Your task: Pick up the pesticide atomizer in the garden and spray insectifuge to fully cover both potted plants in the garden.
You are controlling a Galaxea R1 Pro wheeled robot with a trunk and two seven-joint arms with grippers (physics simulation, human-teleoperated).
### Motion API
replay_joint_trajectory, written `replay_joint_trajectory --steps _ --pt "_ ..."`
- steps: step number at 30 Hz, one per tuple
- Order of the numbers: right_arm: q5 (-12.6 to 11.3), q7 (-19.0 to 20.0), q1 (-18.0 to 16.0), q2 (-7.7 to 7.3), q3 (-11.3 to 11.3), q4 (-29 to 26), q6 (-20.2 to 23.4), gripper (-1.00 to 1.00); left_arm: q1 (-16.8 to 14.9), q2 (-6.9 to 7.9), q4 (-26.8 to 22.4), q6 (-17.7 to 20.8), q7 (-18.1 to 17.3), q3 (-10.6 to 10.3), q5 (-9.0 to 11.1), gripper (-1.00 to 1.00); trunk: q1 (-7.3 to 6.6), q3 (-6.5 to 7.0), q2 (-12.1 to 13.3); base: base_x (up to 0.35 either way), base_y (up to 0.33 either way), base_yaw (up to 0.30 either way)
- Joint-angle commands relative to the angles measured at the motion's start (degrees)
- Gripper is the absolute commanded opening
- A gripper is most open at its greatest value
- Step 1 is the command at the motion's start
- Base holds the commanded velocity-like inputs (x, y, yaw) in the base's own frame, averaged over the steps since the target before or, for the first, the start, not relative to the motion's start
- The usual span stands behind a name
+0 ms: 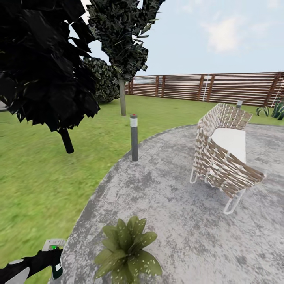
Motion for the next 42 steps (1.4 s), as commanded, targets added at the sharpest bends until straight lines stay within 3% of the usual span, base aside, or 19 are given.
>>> replay_joint_trajectory --steps 1,2,3,4,6,9,13,16,17,19,20,23,24,26,28,29,31,37,42 --pt "0.0 0.0 0.0 0.0 0.0 0.0 0.0 1.0 -0.3 -1.12 -0.2 1.4 -2.0 -0.1 -0.5 -1.0 0.0 0.0 0.0 -0.096 0.311 -0.295" --pt "0.0 -0.1 0.0 0.0 0.0 0.0 0.0 1.0 -0.4 -1.85 0.6 2.7 -6.7 -0.2 -4.2 -1.0 0.0 0.0 0.0 -0.038 0.312 -0.293" --pt "0.1 -0.1 0.0 0.0 0.1 0.4 -0.4 1.0 -0.5 -2.21 2.3 3.3 -12.0 0.0 -9.8 -1.0 0.0 0.0 0.0 -0.01 0.312 -0.11" --pt "0.7 0.0 0.0 -0.02 0.3 3.3 -0.9 1.0 -0.6 -2.46 2.8 3.5 -14.7 0.0 -12.3 -1.0 0.0 0.0 0.0 -0.003 0.312 -0.029" --pt "0.9 1.8 0.0 -0.08 0.3 5.0 -1.8 1.0 -1.0 -3.85 3.2 3.9 -15.5 0.0 -14.0 -1.0 0.0 0.0 0.0 -0.001 0.312 -0.007" --pt "0.6 2.7 0.0 -0.05 0.0 2.9 -2.8 1.0 -2.1 -4.52 3.3 4.1 -15.7 0.0 -18.9 -1.0 0.0 0.0 0.0 0.067 0.3 -0.055" --pt "0.6 2.7 0.0 -0.04 0.1 2.6 -2.6 1.0 -2.6 -5.26 3.2 3.4 -12.0 0.0 -19.3 -1.0 0.0 0.0 0.0 0.074 0.1 -0.26" --pt "0.7 2.7 0.0 -0.05 0.1 2.6 -2.7 1.0 -2.6 -8.37 3.3 4.1 -7.2 -0.2 -20.1 -1.0 0.0 0.0 0.0 0.005 0.007 -0.29" --pt "0.7 2.7 0.0 -0.05 0.1 2.5 -2.7 1.0 -2.6 -9.61 3.3 4.9 -5.7 -0.2 -22.2 -1.0 0.0 0.0 0.0 0.001 0.002 -0.292" --pt "0.9 2.5 0.0 -0.03 0.2 2.6 -2.8 1.0 -2.6 -11.25 3.3 6.8 -3.2 0.0 -30.1 -1.0 0.0 0.0 0.0 0.0 0.001 -0.262" --pt "0.9 2.5 0.0 -0.03 0.2 2.6 -2.9 1.0 -2.6 -11.44 3.3 7.1 -2.9 0.4 -31.8 -1.0 0.0 0.0 0.0 0.0 0.0 -0.123" --pt "0.9 2.4 0.0 -0.02 0.2 2.6 -3.0 1.0 -2.6 -11.52 3.5 7.4 -3.6 5.8 -33.2 -1.0 0.0 0.0 0.0 0.0 0.0 -0.035" --pt "0.9 2.3 0.0 0.0 0.2 2.6 -3.0 1.0 -2.6 -11.47 4.7 8.1 -7.1 8.5 -33.7 -1.0 0.0 0.0 0.0 0.0 0.0 -0.003" --pt "1.0 2.3 0.0 0.0 0.3 2.6 -3.1 1.0 -2.8 -11.6 5.0 10.7 -8.5 8.9 -35.1 -1.0 0.0 0.0 0.0 0.0 0.0 -0.001" --pt "1.0 2.3 0.0 0.0 0.4 2.6 -3.1 1.0 -4.3 -12.73 4.9 18.6 -13.6 9.0 -45.8 -1.0 0.0 0.0 0.0 0.0 0.0 0.0" --pt "1.0 2.3 0.0 0.0 0.4 2.6 -3.1 1.0 -4.5 -13.42 5.0 19.6 -14.6 9.0 -49.0 -1.0 0.0 0.0 0.0 0.0 0.0 0.0" --pt "1.0 2.3 0.0 0.0 0.4 2.7 -3.1 1.0 -4.6 -14.14 5.1 20.8 -15.0 9.1 -53.0 -1.0 0.0 0.0 0.0 0.0 0.0 0.0" --pt "1.0 2.3 0.0 -0.01 0.5 2.7 -3.1 1.0 -4.6 -16.17 5.3 21.2 -11.1 9.3 -54.0 -1.0 0.0 0.0 0.0 0.0 0.0 0.0" --pt "1.0 2.3 0.0 -0.02 0.5 2.7 -3.1 1.0 -4.9 -16.41 5.3 22.0 -10.8 9.3 -54.0 -1.0 0.0 0.0 0.0 0.0 0.0 0.0"
